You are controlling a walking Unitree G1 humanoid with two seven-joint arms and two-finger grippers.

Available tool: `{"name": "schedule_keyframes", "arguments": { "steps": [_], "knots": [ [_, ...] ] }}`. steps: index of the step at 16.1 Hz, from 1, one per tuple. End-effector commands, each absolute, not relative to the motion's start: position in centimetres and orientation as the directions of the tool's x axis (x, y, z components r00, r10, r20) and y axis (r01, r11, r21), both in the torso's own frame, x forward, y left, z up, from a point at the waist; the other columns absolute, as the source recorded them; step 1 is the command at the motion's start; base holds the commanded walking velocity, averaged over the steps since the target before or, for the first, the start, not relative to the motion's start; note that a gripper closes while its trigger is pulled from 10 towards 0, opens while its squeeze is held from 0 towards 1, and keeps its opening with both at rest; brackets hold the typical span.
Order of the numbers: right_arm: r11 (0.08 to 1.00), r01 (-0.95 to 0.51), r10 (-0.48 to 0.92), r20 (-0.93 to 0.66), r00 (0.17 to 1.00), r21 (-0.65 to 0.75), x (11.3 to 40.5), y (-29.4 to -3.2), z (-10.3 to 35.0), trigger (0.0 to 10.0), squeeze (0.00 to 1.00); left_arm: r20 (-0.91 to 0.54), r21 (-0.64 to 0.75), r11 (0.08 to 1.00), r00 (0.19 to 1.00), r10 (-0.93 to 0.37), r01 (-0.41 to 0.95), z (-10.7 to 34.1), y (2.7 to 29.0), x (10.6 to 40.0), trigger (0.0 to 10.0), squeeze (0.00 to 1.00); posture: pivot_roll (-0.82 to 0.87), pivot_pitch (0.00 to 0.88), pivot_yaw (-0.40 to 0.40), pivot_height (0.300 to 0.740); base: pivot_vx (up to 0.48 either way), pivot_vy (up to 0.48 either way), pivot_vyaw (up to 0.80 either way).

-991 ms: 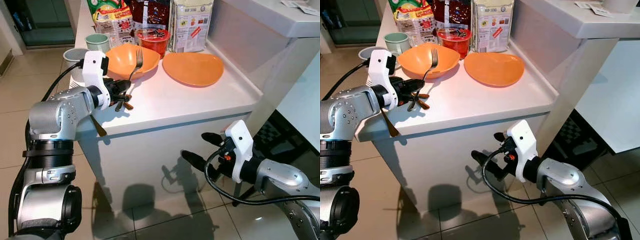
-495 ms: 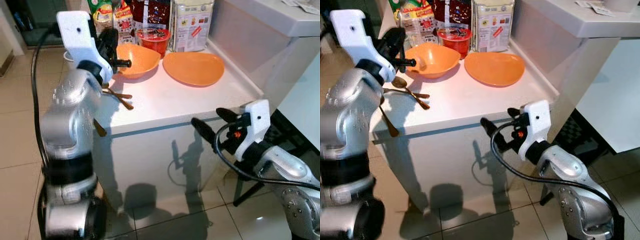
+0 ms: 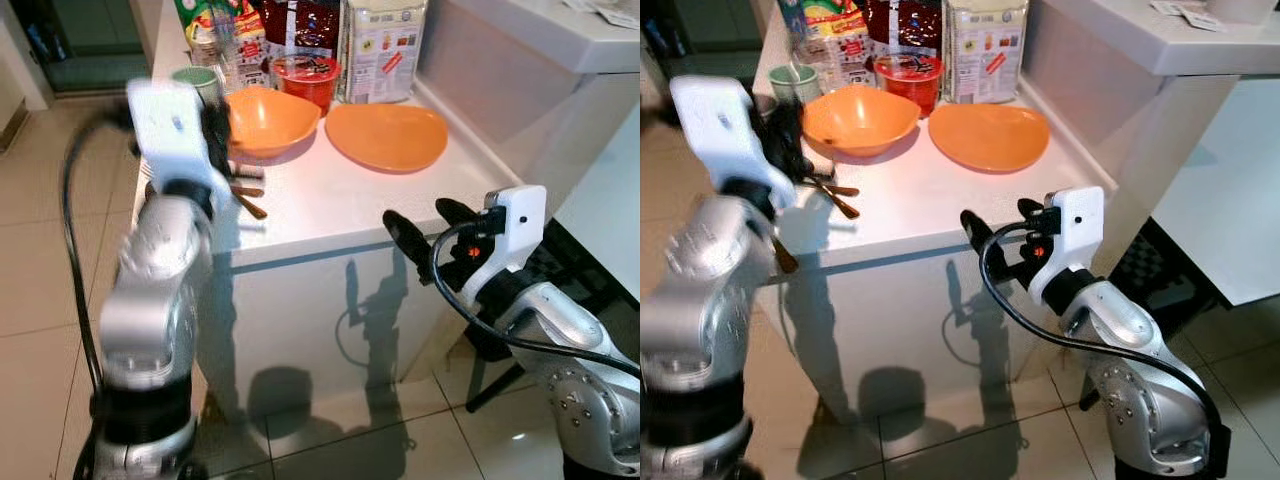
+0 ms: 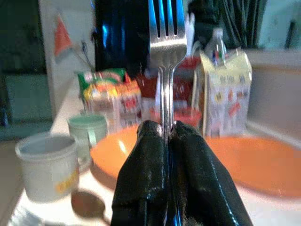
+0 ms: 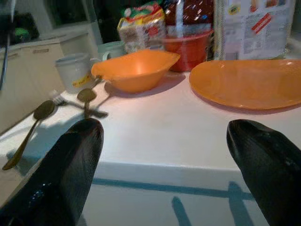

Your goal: Setting the table

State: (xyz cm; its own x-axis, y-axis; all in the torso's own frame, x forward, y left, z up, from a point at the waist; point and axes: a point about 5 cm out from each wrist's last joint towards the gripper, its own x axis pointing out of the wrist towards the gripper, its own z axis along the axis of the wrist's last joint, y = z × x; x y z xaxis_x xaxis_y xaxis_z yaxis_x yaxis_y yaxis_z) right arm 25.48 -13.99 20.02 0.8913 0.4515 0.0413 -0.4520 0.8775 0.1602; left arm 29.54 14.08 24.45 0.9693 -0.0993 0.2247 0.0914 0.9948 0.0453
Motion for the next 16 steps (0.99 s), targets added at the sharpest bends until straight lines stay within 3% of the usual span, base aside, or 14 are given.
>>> {"name": "schedule_keyframes", "arguments": {
  "steps": [1, 5, 16],
  "knots": [
    [0.904, -0.406, 0.404, 0.047, 0.914, 0.132, 25.6, -14.4, 20.1, 10.0, 0.0, 0.236, 0.073, 0.992, 0.964, -0.12, 0.106, 24.0, 13.5, 29.0, 10.0, 0.0, 0.01, 0.0, -0.024, 0.74, 0.0, 0.0, 0.0],
    [0.95, -0.309, 0.306, 0.052, 0.951, 0.052, 25.7, -15.1, 19.6, 10.0, 0.0, 0.221, 0.095, 0.993, 0.971, -0.089, 0.069, 22.7, 13.8, 28.2, 10.0, 0.0, 0.0, 0.0, -0.028, 0.74, 0.0, 0.0, 0.0],
    [0.978, -0.21, 0.207, 0.109, 0.972, 0.016, 26.1, -15.8, 19.5, 10.0, 0.0, 0.22, 0.106, 0.991, 0.969, -0.108, 0.086, 22.5, 12.5, 29.1, 10.0, 0.0, 0.01, 0.0, -0.015, 0.74, 0.0, -0.46, 0.0]
  ]
}}
